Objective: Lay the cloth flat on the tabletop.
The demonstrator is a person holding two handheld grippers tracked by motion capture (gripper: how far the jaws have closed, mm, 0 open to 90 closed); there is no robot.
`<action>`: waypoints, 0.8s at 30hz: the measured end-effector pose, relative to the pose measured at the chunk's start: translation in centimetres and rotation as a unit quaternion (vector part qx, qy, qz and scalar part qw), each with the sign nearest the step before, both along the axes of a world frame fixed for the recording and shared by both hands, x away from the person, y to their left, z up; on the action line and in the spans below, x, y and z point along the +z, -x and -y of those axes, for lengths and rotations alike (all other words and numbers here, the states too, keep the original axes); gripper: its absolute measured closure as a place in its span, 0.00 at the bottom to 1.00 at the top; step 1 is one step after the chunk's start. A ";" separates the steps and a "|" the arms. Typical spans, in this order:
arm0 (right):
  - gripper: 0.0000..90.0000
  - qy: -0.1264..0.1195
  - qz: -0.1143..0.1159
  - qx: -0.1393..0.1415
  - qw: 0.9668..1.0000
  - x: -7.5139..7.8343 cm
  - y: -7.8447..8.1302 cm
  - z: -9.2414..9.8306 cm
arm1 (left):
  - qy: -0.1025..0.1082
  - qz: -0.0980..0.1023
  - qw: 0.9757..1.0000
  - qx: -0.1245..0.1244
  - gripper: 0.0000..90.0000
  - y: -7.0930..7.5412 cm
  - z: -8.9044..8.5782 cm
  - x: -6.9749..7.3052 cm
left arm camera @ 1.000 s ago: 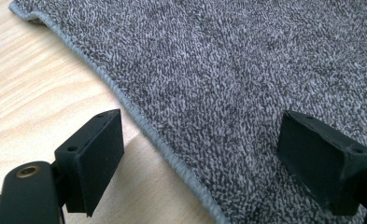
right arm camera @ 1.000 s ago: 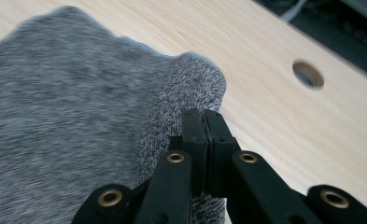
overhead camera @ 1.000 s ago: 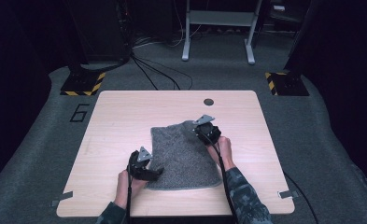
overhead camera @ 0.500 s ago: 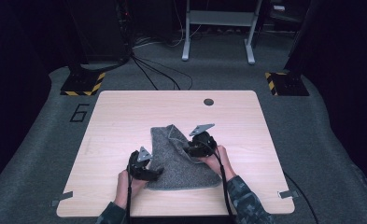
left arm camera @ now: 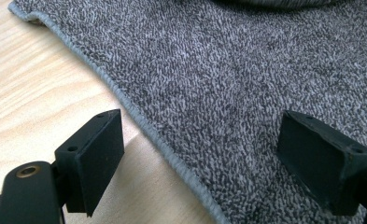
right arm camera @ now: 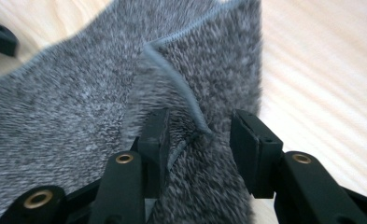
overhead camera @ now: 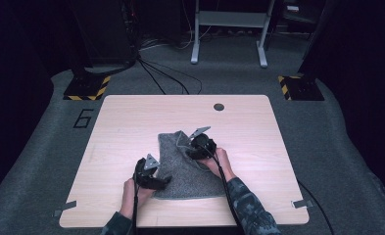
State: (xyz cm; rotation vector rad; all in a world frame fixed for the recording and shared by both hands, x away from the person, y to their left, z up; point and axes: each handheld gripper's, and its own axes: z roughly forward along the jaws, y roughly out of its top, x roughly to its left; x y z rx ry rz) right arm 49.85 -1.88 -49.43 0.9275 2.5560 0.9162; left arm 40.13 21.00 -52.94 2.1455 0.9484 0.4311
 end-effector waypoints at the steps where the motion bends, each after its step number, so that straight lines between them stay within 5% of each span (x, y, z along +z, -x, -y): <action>1: 0.72 0.014 -0.002 0.000 1.000 -0.6 -0.2 -0.3 | 0.000 0.000 1.000 0.000 0.16 0.0 0.0 0.0; 7: 0.95 0.011 -0.007 0.024 1.000 -0.9 -0.1 -0.6 | -0.001 0.000 1.000 0.000 0.16 0.0 0.0 0.0; 11: 0.99 0.014 -0.004 0.030 0.999 -0.9 0.0 -0.6 | 0.000 0.000 1.000 -0.001 0.16 0.0 0.0 0.0; 24: 1.00 0.013 0.047 -0.043 0.998 2.7 -0.5 3.6 | 0.000 0.000 1.000 -0.001 0.16 0.0 0.0 0.0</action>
